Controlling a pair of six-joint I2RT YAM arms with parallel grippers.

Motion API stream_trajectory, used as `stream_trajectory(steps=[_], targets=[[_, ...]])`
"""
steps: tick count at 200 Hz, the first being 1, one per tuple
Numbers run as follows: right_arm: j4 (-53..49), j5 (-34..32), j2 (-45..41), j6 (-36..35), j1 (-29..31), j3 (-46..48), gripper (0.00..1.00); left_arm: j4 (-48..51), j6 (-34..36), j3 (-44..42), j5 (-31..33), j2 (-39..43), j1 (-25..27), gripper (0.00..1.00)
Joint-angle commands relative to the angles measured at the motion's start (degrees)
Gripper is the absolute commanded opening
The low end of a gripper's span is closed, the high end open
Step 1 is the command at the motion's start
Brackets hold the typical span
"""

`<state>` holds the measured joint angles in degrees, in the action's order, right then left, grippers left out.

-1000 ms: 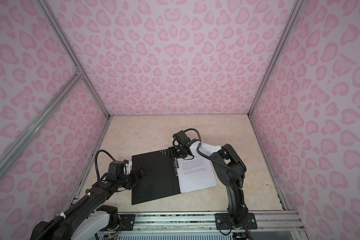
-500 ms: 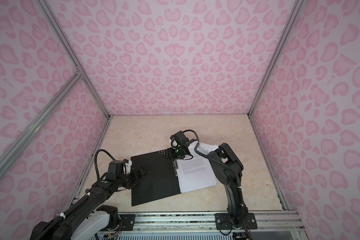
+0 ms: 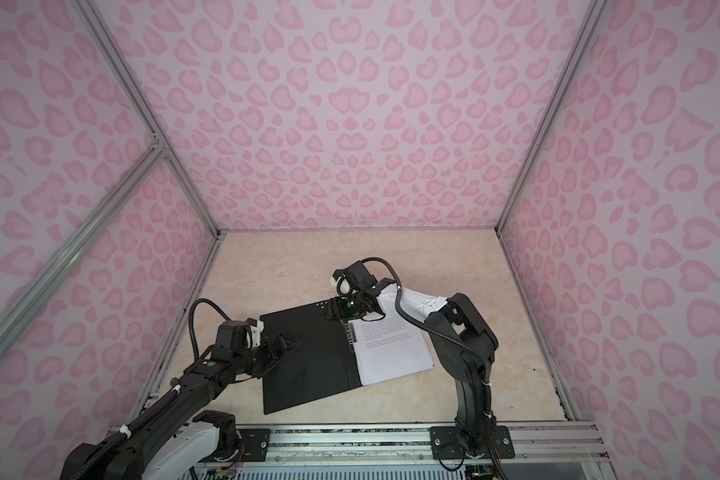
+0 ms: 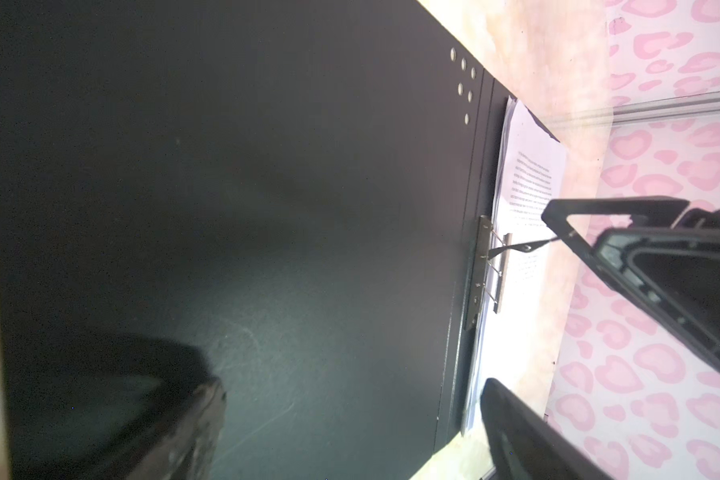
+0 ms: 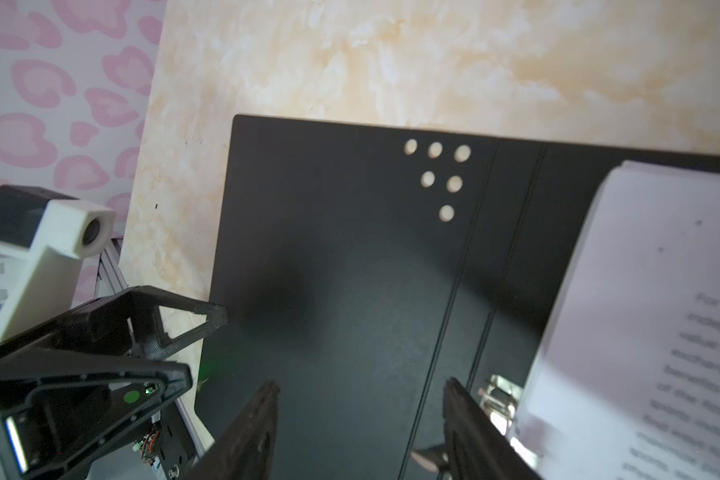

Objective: Put the files into the folder

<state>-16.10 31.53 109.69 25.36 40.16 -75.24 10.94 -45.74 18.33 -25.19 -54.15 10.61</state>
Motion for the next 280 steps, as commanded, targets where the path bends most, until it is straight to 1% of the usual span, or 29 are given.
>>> stream_trajectory(steps=[1,32,52,75,91,112,120,144,163,177,193,222,239,258,280], targets=[[2.6,0.6,-3.3,1.3,0.4,4.5,0.64,-0.7,0.7,0.6,0.2,0.3,-0.1,0.97],[3.9,1.0,-7.4,1.9,0.6,9.6,0.65,-0.5,0.7,0.5,0.1,0.9,-0.2,0.97],[3.7,0.1,-9.4,1.6,1.0,10.8,0.65,-0.5,0.7,0.6,0.0,0.8,-0.2,0.97],[2.0,-4.9,-11.7,1.6,-0.6,10.9,0.68,-0.5,0.7,0.9,-0.2,0.6,-0.3,0.97],[-0.4,-11.0,-14.5,1.0,-3.2,12.2,0.72,0.1,0.7,1.0,-0.1,1.1,-0.3,0.97],[-0.7,-17.5,-19.5,1.3,-9.7,17.3,0.82,0.5,0.6,0.9,-0.1,2.0,-0.4,0.97],[-0.5,-18.4,-20.9,1.6,-13.5,19.4,0.84,0.5,0.6,0.9,-0.1,2.1,-0.3,0.97],[3.0,-15.8,-22.4,3.0,-25.1,25.8,0.89,0.1,0.6,0.9,-0.1,1.4,-0.4,0.97],[5.1,-13.2,-20.3,2.6,-30.4,27.4,0.89,-0.2,0.7,0.8,-0.1,0.4,-0.3,0.97],[6.9,-11.5,-18.2,2.0,-32.7,27.7,0.88,-0.5,0.6,0.7,-0.2,-0.1,-0.3,0.97],[7.7,-9.8,-15.3,1.4,-33.6,26.8,0.87,-0.6,0.6,0.7,-0.2,-0.4,-0.3,0.97],[7.9,-7.2,-11.2,1.4,-33.1,25.2,0.85,-0.6,0.7,0.5,0.3,-0.8,-0.4,0.97],[8.0,-7.8,-11.4,2.6,-32.1,26.0,0.85,-1.0,0.7,0.4,0.5,-1.9,-0.4,0.97],[7.2,-10.0,-12.7,4.4,-30.7,27.1,0.85,-1.7,0.4,0.1,0.3,-2.9,-0.4,0.97],[7.7,-10.9,-14.7,6.9,-29.5,28.6,0.85,-2.0,0.1,0.1,0.7,-3.0,-0.4,0.97]])
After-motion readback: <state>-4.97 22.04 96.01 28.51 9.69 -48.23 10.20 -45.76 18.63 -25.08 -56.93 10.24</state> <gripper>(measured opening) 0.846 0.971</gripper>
